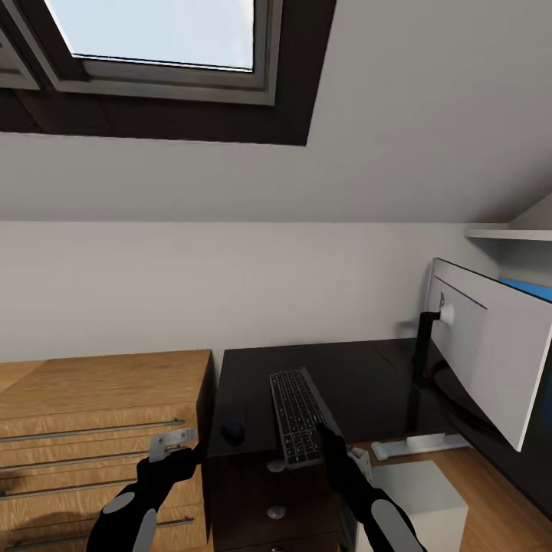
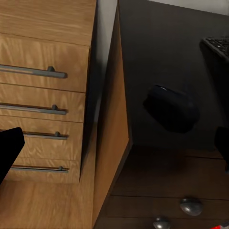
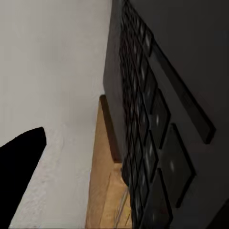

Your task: In the bedroom, organize the workspace by keeping the computer under the desk, ensuring the monitor is on the desk, placing the keyboard on the desk next to the monitor, placing the mouse on the desk next to the keyboard, moving the folder from the swivel chair onto the desk next to the mouse, stacking the notebook on top of the folder with the pen on top of the notebook, and positioning the swivel chair next to the desk.

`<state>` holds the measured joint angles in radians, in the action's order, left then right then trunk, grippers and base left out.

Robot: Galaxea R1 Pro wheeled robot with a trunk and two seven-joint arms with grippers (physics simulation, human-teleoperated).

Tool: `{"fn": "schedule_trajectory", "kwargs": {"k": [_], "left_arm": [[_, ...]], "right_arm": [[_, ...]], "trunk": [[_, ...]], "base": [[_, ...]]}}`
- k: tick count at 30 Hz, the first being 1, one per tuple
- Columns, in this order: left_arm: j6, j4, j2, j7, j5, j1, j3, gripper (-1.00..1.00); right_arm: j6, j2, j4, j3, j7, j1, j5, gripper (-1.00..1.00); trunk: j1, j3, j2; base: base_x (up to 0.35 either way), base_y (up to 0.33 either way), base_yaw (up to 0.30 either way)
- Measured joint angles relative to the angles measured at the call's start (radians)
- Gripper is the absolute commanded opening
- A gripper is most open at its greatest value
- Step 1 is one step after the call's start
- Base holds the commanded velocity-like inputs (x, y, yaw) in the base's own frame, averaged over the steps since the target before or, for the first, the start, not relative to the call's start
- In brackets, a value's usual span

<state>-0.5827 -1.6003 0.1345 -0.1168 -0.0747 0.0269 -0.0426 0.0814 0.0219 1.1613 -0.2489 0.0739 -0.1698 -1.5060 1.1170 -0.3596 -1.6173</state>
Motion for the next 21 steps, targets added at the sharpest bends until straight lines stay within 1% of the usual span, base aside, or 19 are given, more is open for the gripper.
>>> {"fn": "schedule_trajectory", "kwargs": {"k": [6,21], "left_arm": [[0.000,0.000,0.000,0.000,0.000,0.000,0.000,1.00],[-0.003,0.000,0.000,0.000,0.000,0.000,0.000,1.00]], "right_arm": [[0.005,0.000,0.001,0.001,-0.001,0.000,0.002,1.00],[0.006,-0.002,0.001,0.002,-0.002,0.000,0.002,1.00]], "trunk": [[0.000,0.000,0.000],[0.001,0.000,0.000]], "base": [[-0.013,0.000,0.000],[-0.319,0.000,0.000]]}}
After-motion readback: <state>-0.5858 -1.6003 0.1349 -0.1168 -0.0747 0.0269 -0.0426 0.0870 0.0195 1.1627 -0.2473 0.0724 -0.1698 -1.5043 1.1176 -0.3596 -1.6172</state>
